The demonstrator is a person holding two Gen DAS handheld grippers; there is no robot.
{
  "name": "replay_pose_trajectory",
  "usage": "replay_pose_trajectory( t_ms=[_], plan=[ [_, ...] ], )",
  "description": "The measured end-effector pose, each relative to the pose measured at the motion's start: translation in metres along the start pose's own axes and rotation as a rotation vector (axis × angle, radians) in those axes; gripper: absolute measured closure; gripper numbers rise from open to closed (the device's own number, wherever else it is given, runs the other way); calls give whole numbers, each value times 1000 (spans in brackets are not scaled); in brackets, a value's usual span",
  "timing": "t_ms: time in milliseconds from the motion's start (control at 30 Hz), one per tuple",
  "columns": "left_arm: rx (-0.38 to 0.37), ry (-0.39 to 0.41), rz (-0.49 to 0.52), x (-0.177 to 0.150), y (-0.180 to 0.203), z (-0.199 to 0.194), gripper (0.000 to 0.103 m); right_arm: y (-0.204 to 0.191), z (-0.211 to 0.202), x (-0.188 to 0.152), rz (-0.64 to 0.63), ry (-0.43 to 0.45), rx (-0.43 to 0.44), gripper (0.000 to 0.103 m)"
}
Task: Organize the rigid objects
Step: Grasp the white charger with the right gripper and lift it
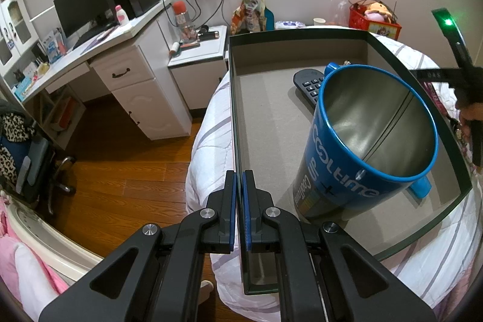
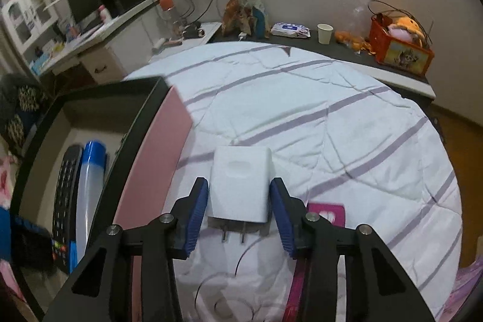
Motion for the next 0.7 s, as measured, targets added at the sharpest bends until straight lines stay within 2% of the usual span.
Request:
replay_pose_trajectory(
  t_ms=[300,533,700],
  plan=[
    [-4,-2,-3,0,0,0,99,-14,-32,-37,-49,-49,23,60],
    [-5,-2,-3,0,0,0,99,-17,-65,-73,-84,-82,-1,60],
    [-5,-2,-4,0,0,0,99,-26,-74,-79,-91,-70,42,59]
  ],
)
Point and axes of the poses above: each gripper's, at about its wrist camera, not at the fingertips, and z roughly the way its jaws point, y to its right, x to its top, the point moved 10 cm from there along z, roughly the way its jaws point, and after that the axes turned 9 degrees about y, right-handed, at the moved point
